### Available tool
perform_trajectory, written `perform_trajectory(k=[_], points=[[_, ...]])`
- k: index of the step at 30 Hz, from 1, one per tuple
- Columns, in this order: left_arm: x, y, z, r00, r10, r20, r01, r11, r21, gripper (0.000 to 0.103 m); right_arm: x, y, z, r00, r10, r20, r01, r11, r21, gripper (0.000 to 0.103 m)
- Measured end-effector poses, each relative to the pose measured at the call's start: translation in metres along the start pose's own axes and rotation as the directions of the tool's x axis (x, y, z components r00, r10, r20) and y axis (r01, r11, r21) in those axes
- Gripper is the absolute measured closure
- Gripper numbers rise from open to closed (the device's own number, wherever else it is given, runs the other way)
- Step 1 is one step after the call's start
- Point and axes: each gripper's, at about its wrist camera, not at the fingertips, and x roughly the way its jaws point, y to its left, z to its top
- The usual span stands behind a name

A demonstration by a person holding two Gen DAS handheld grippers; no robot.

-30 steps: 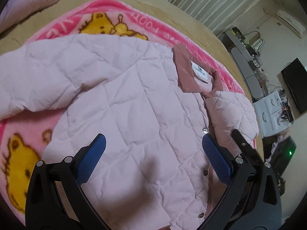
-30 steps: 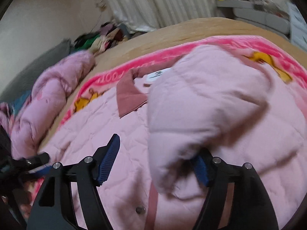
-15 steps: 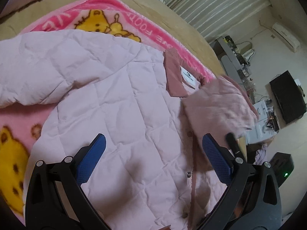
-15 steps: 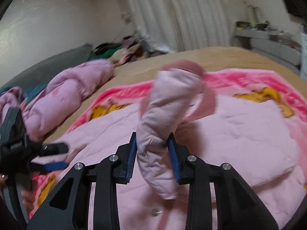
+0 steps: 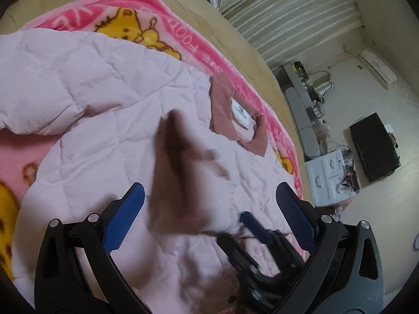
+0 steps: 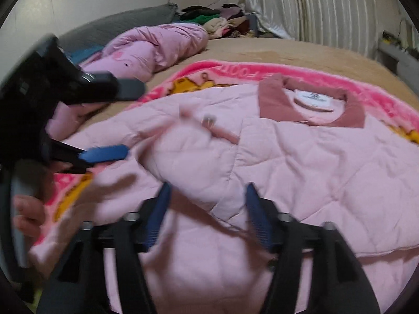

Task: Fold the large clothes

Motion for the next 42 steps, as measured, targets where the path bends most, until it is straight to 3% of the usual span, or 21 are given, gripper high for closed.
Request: perform_trajectory(k=[7, 10, 12, 14, 15, 16, 17, 25, 28, 30, 34, 37, 42], points=[[0.029, 0.016, -0.008, 0.997, -0.004, -0.076, 0.001, 0.999, -0.041, 0.009, -0.032, -0.03, -0.004, 0.998, -0.046, 0.047, 0.041, 0.995, 0.094, 0.031], [0.035, 0.02, -0.014, 0.999, -0.011, -0.049, 0.008, 0.998, -0.055, 0.009, -0.052, -0.055, -0.011, 0.991, -0.116, 0.065, 0.106, 0.984, 0.143, 0.031], [0.038, 0.017, -0.017, 0.999, -0.026, -0.034, 0.025, 0.999, -0.034, 0.016, -0.062, -0.069, -0.018, 0.987, -0.148, 0.063, 0.136, 0.975, 0.174, 0.031], [0.041, 0.009, -0.02, 0.999, -0.021, -0.042, 0.021, 1.0, 0.002, 0.044, -0.073, -0.085, -0.026, 0.981, -0.185, 0.059, 0.169, 0.964, 0.207, 0.031], [0.042, 0.003, -0.022, 0.999, 0.023, -0.034, -0.021, 0.999, 0.043, 0.051, -0.077, -0.091, -0.029, 0.979, -0.197, 0.056, 0.18, 0.959, 0.219, 0.031], [0.043, -0.002, -0.023, 0.998, 0.055, -0.024, -0.053, 0.995, 0.084, 0.077, -0.081, -0.098, -0.033, 0.976, -0.21, 0.053, 0.192, 0.954, 0.23, 0.031], [0.041, -0.008, -0.025, 0.997, 0.075, -0.005, -0.074, 0.99, 0.119, 0.086, -0.086, -0.105, -0.037, 0.972, -0.23, 0.048, 0.212, 0.947, 0.241, 0.031], [0.002, -0.057, -0.009, 0.986, 0.103, 0.132, -0.136, 0.951, 0.277, 0.092, -0.123, -0.154, -0.049, 0.929, -0.366, 0.06, 0.324, 0.879, 0.351, 0.031], [-0.006, -0.082, 0.0, 0.965, 0.159, 0.208, -0.23, 0.893, 0.387, 0.092, -0.127, -0.171, -0.037, 0.907, -0.414, 0.078, 0.353, 0.847, 0.397, 0.031], [-0.008, -0.08, 0.007, 0.953, 0.183, 0.243, -0.27, 0.876, 0.4, 0.092, -0.126, -0.181, -0.029, 0.899, -0.431, 0.078, 0.364, 0.835, 0.413, 0.031], [0.007, -0.044, 0.017, 0.946, 0.253, 0.202, -0.31, 0.888, 0.339, 0.092, -0.112, -0.197, -0.011, 0.877, -0.477, 0.052, 0.418, 0.813, 0.406, 0.031], [0.027, -0.014, 0.014, 0.944, 0.301, 0.131, -0.327, 0.897, 0.297, 0.092, -0.093, -0.202, -0.005, 0.877, -0.48, 0.013, 0.44, 0.814, 0.379, 0.031], [0.041, 0.013, 0.002, 0.934, 0.343, 0.099, -0.357, 0.889, 0.287, 0.092, -0.066, -0.205, -0.003, 0.887, -0.459, -0.042, 0.444, 0.828, 0.341, 0.031]])
